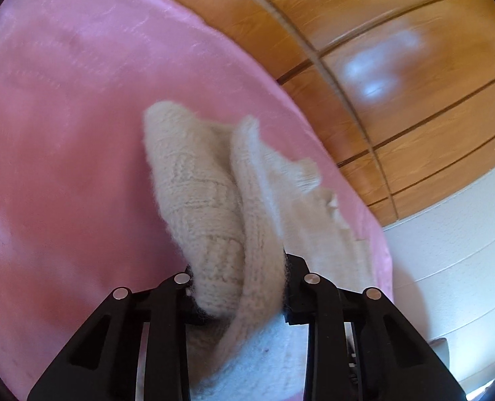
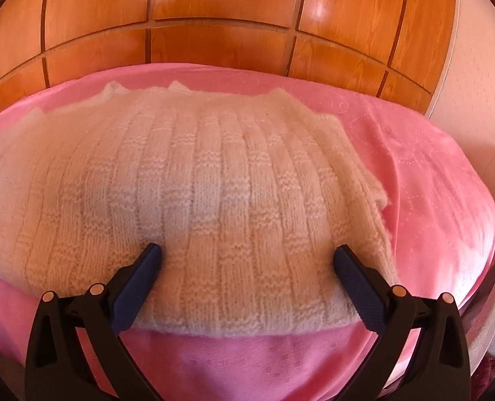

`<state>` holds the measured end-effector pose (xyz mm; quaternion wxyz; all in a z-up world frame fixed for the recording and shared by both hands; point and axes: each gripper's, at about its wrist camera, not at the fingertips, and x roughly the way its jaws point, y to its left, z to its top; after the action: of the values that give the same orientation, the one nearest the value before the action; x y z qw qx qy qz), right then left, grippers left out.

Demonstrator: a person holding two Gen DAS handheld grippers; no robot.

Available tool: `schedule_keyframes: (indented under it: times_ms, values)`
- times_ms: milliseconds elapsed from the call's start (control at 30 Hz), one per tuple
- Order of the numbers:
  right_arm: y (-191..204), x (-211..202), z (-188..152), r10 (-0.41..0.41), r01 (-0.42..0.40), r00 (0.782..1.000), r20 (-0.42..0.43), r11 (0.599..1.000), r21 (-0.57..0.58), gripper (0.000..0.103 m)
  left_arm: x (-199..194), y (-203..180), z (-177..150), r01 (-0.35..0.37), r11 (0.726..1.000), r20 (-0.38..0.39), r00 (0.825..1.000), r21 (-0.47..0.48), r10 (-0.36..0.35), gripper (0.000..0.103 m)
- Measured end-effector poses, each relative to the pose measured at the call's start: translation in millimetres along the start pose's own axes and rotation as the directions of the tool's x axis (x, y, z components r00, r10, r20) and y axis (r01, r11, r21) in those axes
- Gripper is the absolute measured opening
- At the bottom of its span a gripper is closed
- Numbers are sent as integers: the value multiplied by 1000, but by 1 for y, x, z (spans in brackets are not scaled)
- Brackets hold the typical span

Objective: Fold small clothes
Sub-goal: 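Fold the held side over the sweater and open the left gripper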

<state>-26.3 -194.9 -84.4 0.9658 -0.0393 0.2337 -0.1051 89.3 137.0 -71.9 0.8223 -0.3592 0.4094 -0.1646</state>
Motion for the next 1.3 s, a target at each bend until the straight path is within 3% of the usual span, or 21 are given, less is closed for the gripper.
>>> schedule_keyframes:
  times_ms: [233, 567, 700, 800, 933, 1033, 1300]
  values:
    - [-1, 0, -4, 14, -14, 1000, -2, 1000, 10, 101, -12, -73, 10, 139, 987, 1, 990, 86, -139, 26]
    - [-10, 0, -1, 48, -48, 999, -5, 999, 0, 101, 8, -178, -1, 257, 929, -75, 967, 267, -245, 25]
    - [-17, -7, 3, 95, -95, 995, -4, 994, -44, 101, 25, -205, -12, 266, 911, -112, 964, 314, -243, 24]
    - [-31, -16, 4, 68, -66, 997, 31, 997, -45, 101, 41, -218, -20, 274, 901, -144, 960, 336, -238, 24]
    - [-65, -20, 1, -18, 17, 999, 34, 999, 47, 101, 61, -231, -36, 281, 893, -188, 956, 351, -227, 24]
    - [-91, -13, -4, -27, 29, 1000, -14, 991, 134, 101, 82, -244, -46, 279, 886, -211, 954, 369, -212, 24]
    - [-129, -3, -21, 130, -101, 990, -62, 935, 341, 101, 153, -275, -80, 223, 857, -276, 956, 466, -99, 24]
